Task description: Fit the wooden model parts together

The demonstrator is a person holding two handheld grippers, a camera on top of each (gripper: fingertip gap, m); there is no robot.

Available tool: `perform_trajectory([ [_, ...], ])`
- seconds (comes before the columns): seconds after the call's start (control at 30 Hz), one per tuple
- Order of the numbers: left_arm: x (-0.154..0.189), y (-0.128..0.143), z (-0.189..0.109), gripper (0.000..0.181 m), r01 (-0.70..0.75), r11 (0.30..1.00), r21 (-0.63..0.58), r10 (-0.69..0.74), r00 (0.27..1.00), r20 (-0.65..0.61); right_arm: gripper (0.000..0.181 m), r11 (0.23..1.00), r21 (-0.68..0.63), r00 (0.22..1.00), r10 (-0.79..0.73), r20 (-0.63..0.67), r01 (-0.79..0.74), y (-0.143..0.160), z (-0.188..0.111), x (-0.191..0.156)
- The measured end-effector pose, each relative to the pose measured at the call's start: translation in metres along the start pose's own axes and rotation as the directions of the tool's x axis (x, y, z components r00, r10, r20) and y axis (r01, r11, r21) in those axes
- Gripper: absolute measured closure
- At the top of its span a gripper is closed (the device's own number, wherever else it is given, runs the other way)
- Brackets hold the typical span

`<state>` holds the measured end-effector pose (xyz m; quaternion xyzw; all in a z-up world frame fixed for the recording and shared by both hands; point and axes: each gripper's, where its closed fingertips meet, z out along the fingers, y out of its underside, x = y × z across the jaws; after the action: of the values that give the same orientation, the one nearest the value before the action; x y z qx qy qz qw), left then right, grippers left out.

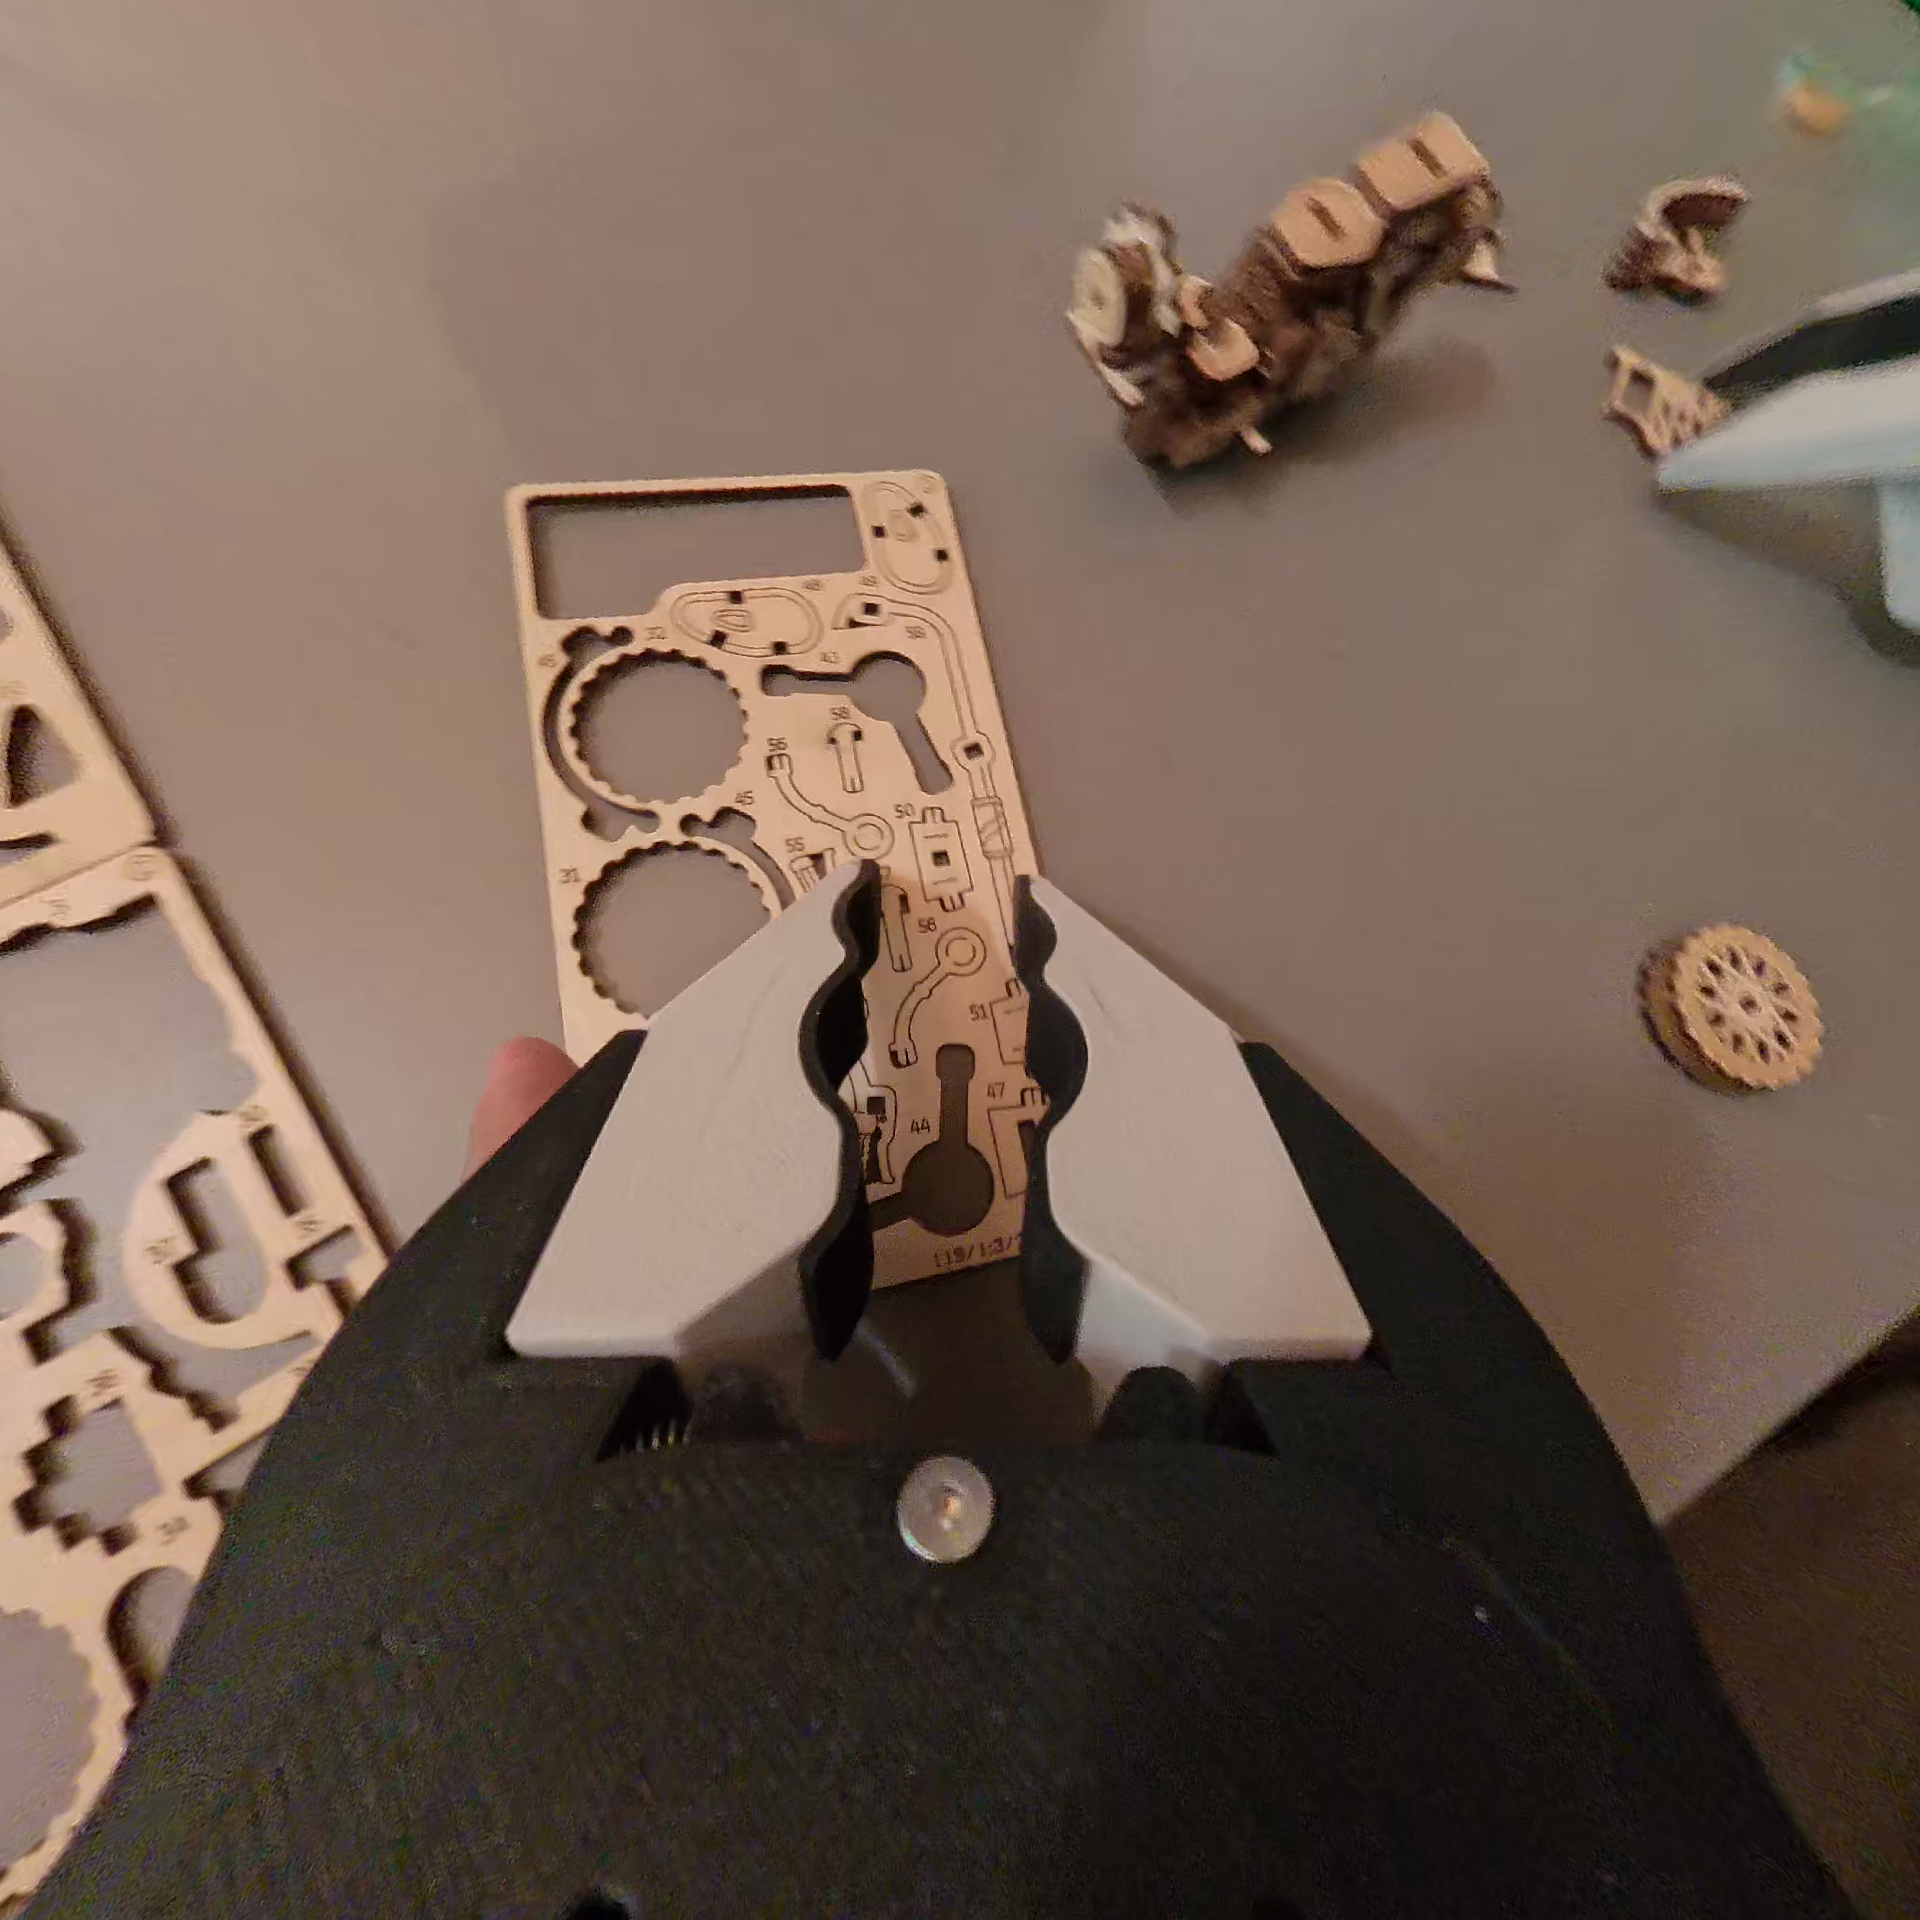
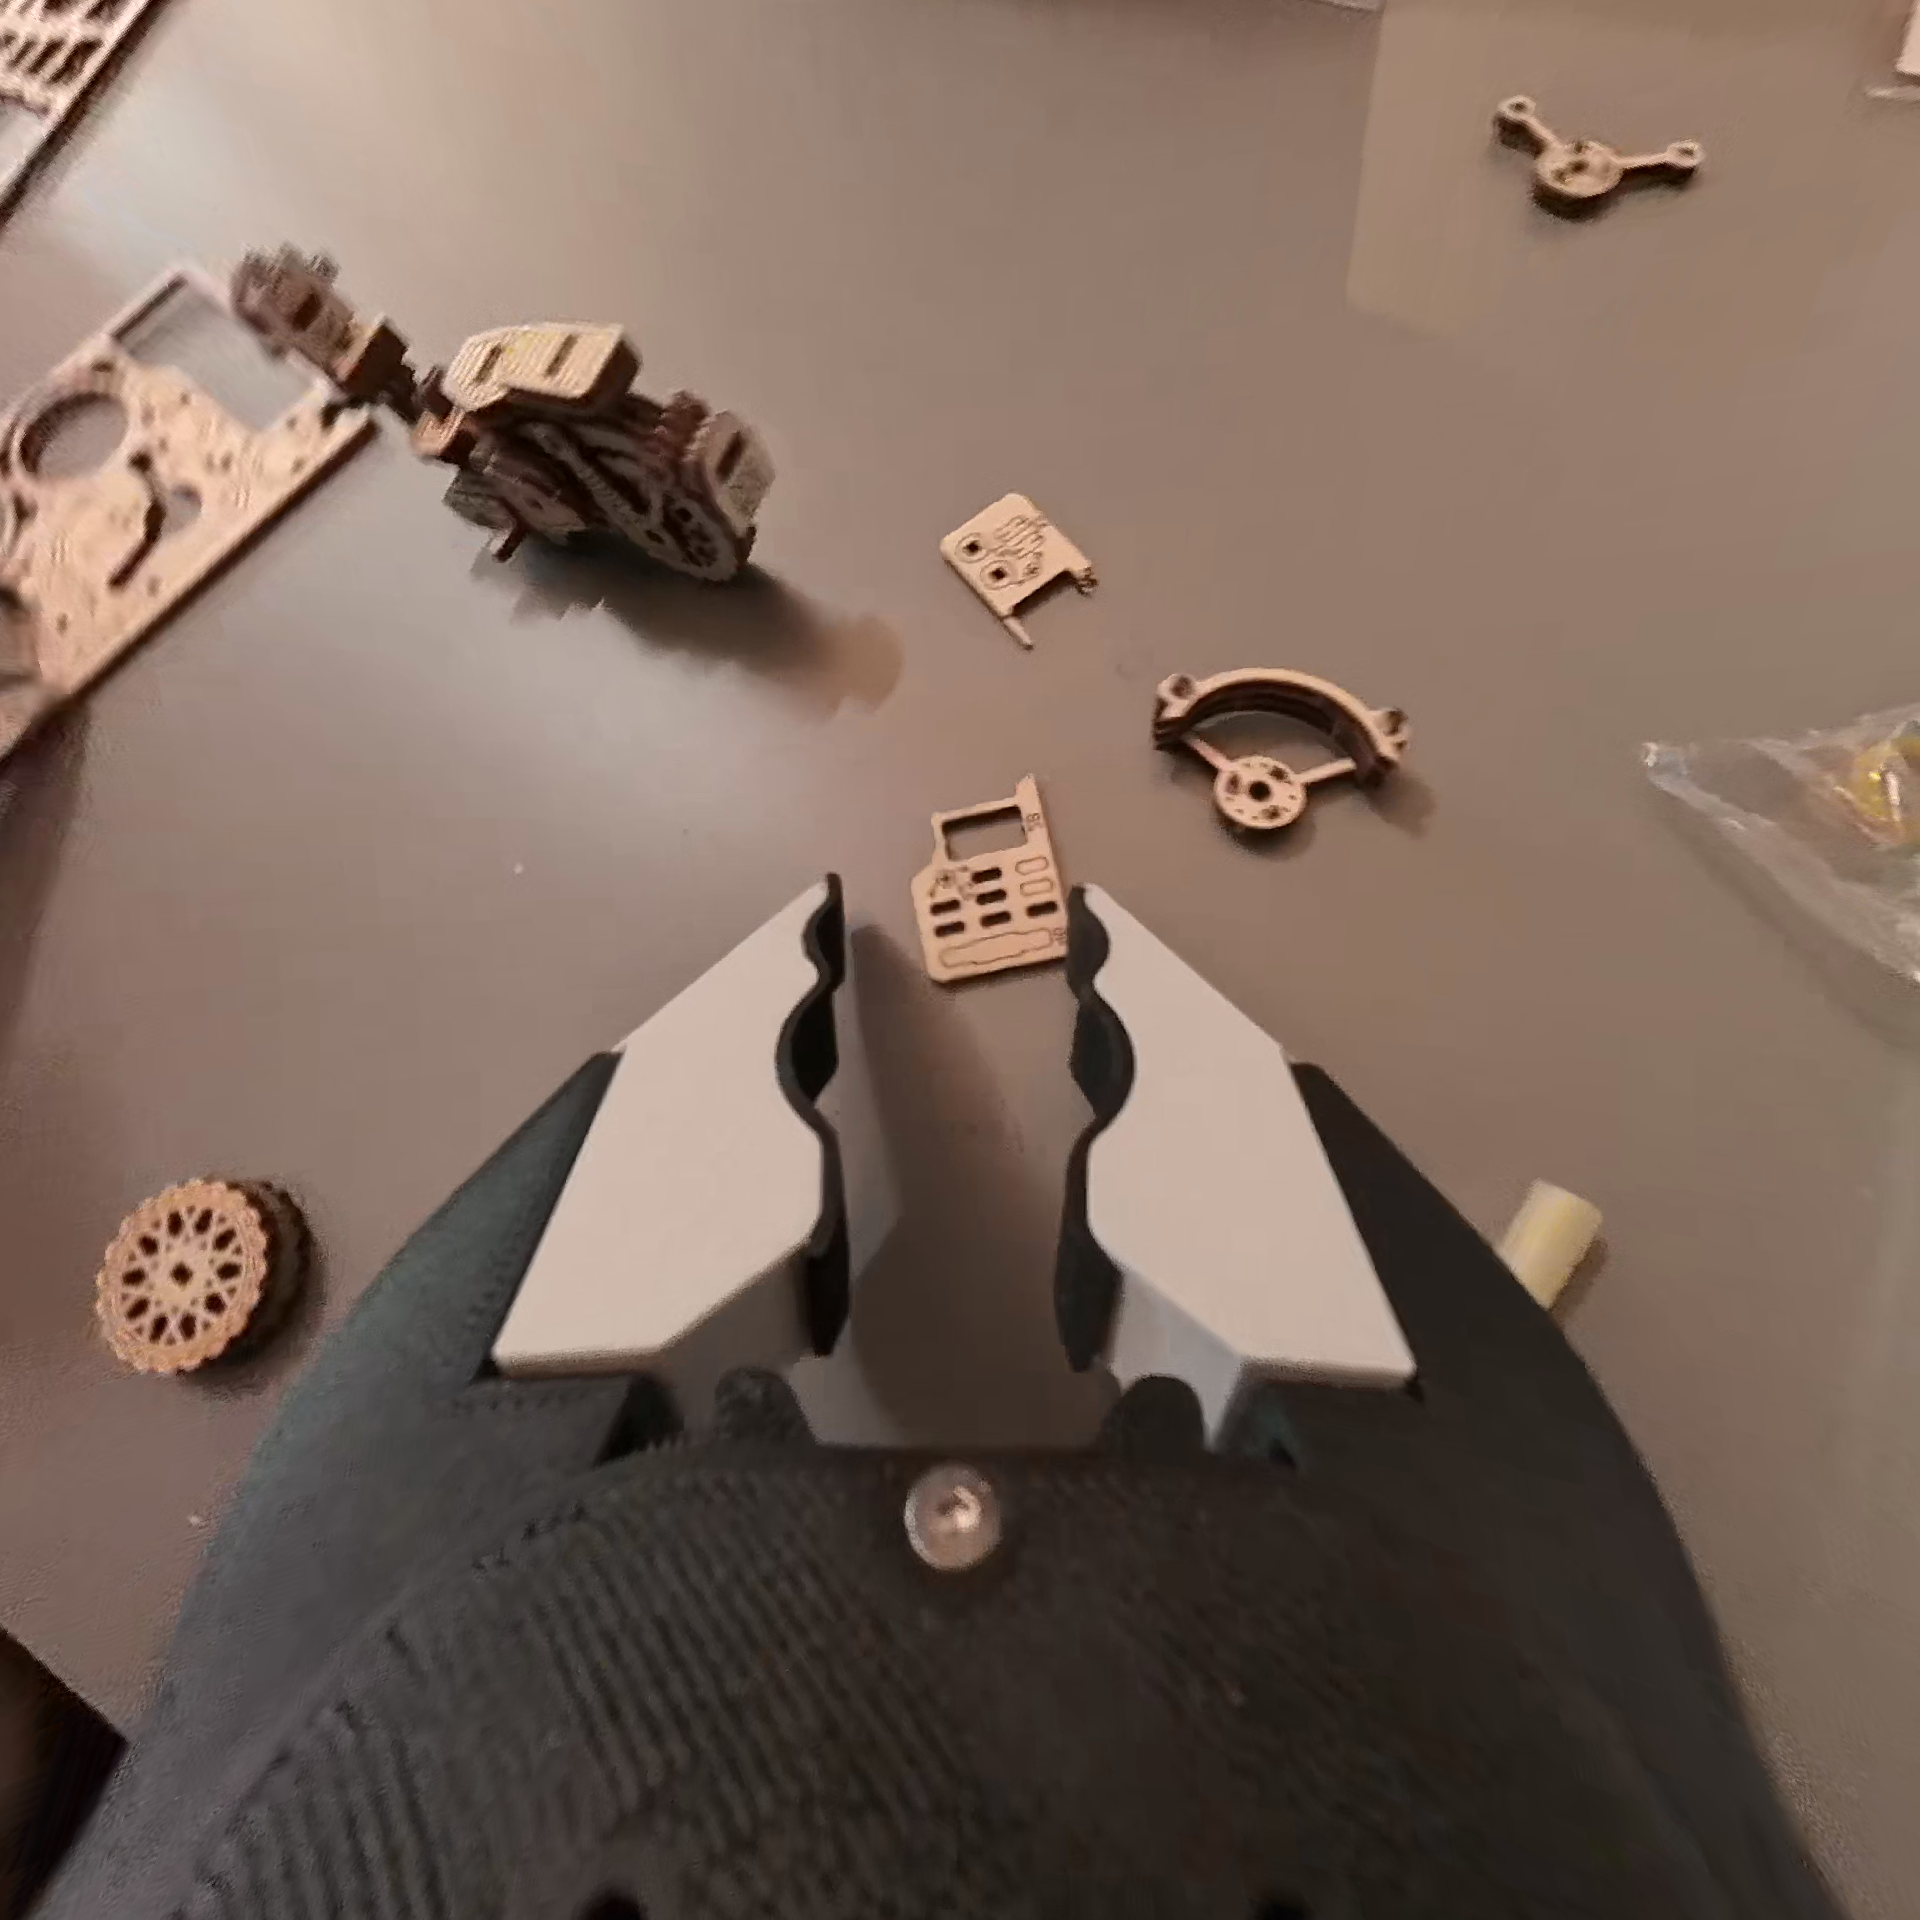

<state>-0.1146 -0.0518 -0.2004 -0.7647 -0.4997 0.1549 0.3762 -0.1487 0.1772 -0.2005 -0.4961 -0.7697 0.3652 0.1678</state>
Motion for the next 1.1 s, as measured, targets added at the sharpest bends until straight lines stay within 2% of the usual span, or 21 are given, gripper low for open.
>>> perform_trajectory([
  [0.1, -0.009, -0.011, -0.005, 0.152, 0.063, 0.996, 0.062, -0.064, 0.998, 0.004, 0.153, 0.987, -0.01, 0.987, -0.162, -0.012, 0.162, 0.004, 0.001, -0.016],
  [0.2, 0.012, -0.024, -0.018, 0.149, 0.051, 0.988, 0.147, -0.043, 0.997, -0.061, 0.153, 0.956, 0.015, 0.956, -0.293, -0.03, 0.293, 0.005, -0.001, -0.032],
  [0.37, 0.048, -0.02, -0.023, 0.149, -0.075, 0.982, 0.175, 0.091, 0.992, -0.086, 0.151, 0.973, 0.011, 0.97, -0.231, 0.069, 0.231, 0.015, -0.006, -0.055],
  [0.53, 0.072, -0.012, -0.026, 0.149, -0.061, 0.983, 0.176, 0.094, 0.978, -0.185, 0.146, 0.984, 0.054, 0.974, -0.178, 0.14, 0.172, 0.009, -0.014, -0.063],
  [0.67, 0.075, -0.01, -0.027, 0.15, -0.074, 0.98, 0.186, 0.112, 0.973, -0.203, 0.139, 0.982, 0.04, 0.977, -0.187, 0.106, 0.184, 0.011, -0.012, -0.059],
  [0.87, 0.086, -0.005, -0.027, 0.145, 0.021, 0.99, 0.142, 0.034, 0.926, -0.375, 0.133, 0.986, 0.021, 0.979, -0.164, 0.121, 0.163, 0.015, -0.007, -0.059],
  [1.1, 0.084, -0.01, -0.025, 0.145, 0.09, 0.987, 0.136, -0.022, 0.899, -0.437, 0.133, 0.99, 0.031, 0.981, -0.142, 0.135, 0.139, 0.014, -0.006, -0.058],
])
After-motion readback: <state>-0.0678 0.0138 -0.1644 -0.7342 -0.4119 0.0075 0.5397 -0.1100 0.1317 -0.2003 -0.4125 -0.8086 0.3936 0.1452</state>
